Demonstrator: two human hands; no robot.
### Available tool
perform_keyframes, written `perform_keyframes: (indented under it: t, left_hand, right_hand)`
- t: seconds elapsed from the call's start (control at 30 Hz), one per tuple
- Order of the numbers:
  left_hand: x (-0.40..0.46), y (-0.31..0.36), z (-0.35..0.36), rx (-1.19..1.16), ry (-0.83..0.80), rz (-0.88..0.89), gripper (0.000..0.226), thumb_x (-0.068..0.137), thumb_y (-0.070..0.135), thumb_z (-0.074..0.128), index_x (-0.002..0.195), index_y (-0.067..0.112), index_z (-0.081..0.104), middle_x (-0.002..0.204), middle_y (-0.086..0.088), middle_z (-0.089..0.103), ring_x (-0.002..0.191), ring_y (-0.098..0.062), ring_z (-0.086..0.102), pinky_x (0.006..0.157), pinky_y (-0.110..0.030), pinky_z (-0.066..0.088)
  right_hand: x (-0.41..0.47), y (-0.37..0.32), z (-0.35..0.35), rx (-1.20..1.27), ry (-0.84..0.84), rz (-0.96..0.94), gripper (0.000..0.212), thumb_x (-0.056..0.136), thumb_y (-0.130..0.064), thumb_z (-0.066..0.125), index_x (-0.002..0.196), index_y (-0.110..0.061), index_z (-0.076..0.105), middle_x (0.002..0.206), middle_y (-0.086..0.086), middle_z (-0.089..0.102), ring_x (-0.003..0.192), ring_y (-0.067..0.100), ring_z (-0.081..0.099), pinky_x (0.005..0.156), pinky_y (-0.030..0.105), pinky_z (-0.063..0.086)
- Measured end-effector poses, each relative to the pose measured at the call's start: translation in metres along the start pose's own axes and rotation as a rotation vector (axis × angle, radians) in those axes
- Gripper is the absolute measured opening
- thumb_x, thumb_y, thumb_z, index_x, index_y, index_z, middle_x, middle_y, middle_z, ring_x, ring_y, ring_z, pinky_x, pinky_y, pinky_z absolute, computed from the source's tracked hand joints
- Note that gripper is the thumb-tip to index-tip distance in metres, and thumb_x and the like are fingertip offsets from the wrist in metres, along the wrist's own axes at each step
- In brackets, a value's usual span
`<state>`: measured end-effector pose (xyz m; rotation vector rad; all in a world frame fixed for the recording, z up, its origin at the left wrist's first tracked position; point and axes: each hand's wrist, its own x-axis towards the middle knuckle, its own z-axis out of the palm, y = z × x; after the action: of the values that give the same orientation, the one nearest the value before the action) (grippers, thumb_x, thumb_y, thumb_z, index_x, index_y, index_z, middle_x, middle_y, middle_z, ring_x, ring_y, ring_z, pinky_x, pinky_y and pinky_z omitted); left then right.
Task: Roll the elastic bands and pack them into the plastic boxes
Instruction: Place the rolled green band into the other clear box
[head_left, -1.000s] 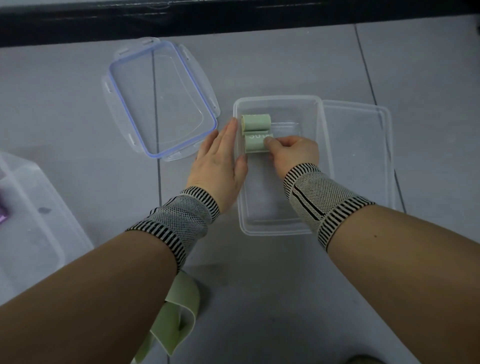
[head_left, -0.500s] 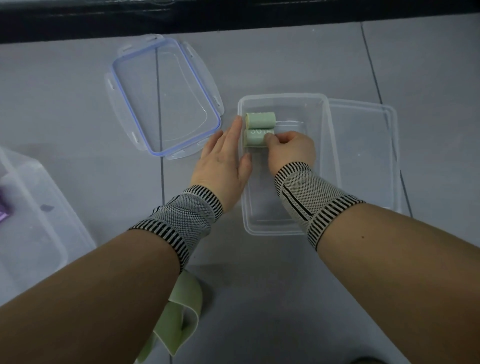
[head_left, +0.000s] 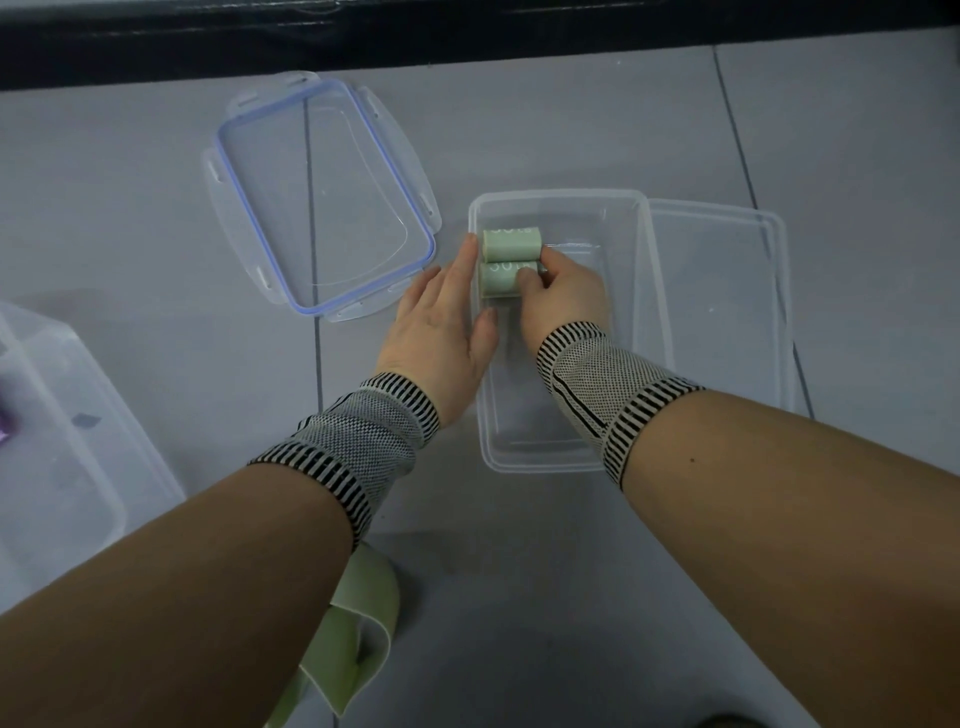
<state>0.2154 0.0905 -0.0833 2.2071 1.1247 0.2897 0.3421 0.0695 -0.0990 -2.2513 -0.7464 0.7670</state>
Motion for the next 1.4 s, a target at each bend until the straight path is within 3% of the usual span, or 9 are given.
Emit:
perform_keyframes:
  t: [0.27, 0.43, 0.93, 1.23, 1.4]
  left_hand:
    - [0.0, 0.001, -0.002, -0.009, 0.01, 0.008, 0.062, 0.095, 0.021, 0.044, 0.149, 0.013, 0.014, 0.147, -0.011, 0.036, 0.136, -0.023, 0.027, 0.116, -0.034, 0.018]
    - [-0.001, -0.001, -0.001, -0.017, 0.029, 0.018, 0.062, 0.095, 0.02, 0.045, 0.149, 0.012, 0.016, 0.145, -0.012, 0.039, 0.134, -0.026, 0.031, 0.115, -0.037, 0.021]
    - [0.0, 0.0, -0.002, 0.012, 0.022, 0.025, 0.064, 0.095, 0.021, 0.046, 0.149, 0.013, 0.013, 0.148, -0.009, 0.034, 0.136, -0.021, 0.027, 0.116, -0.036, 0.018]
    - [-0.007, -0.004, -0.001, -0.01, 0.01, -0.016, 0.066, 0.095, 0.045, 0.031, 0.15, 0.012, 0.012, 0.152, -0.008, 0.028, 0.141, -0.023, 0.023, 0.117, -0.038, 0.018]
    - [-0.016, -0.003, -0.002, -0.053, 0.014, -0.025, 0.077, 0.087, 0.057, 0.019, 0.149, 0.012, 0.017, 0.152, -0.007, 0.029, 0.14, -0.022, 0.025, 0.115, -0.031, 0.018]
  right_hand:
    - [0.003, 0.003, -0.001, -0.035, -0.047, 0.032, 0.035, 0.097, -0.032, 0.042, 0.129, -0.025, 0.052, 0.117, 0.004, 0.06, 0.098, 0.019, 0.059, 0.081, 0.029, 0.045]
    - [0.002, 0.004, -0.005, 0.039, -0.047, 0.029, 0.041, 0.094, -0.034, 0.047, 0.134, -0.024, 0.049, 0.122, 0.003, 0.06, 0.107, 0.02, 0.058, 0.093, 0.035, 0.047]
    - [-0.003, 0.006, -0.011, 0.081, -0.049, -0.002, 0.045, 0.093, -0.035, 0.051, 0.137, -0.021, 0.047, 0.117, 0.003, 0.06, 0.101, 0.015, 0.057, 0.084, 0.024, 0.041]
    - [-0.015, 0.009, -0.026, 0.071, -0.056, -0.021, 0.052, 0.093, -0.033, 0.055, 0.142, -0.022, 0.039, 0.125, 0.003, 0.056, 0.112, 0.015, 0.054, 0.097, 0.027, 0.04]
    - [-0.039, 0.004, -0.039, 0.067, -0.057, -0.072, 0.048, 0.093, -0.03, 0.057, 0.139, -0.024, 0.043, 0.117, -0.002, 0.056, 0.088, 0.004, 0.055, 0.088, 0.022, 0.043]
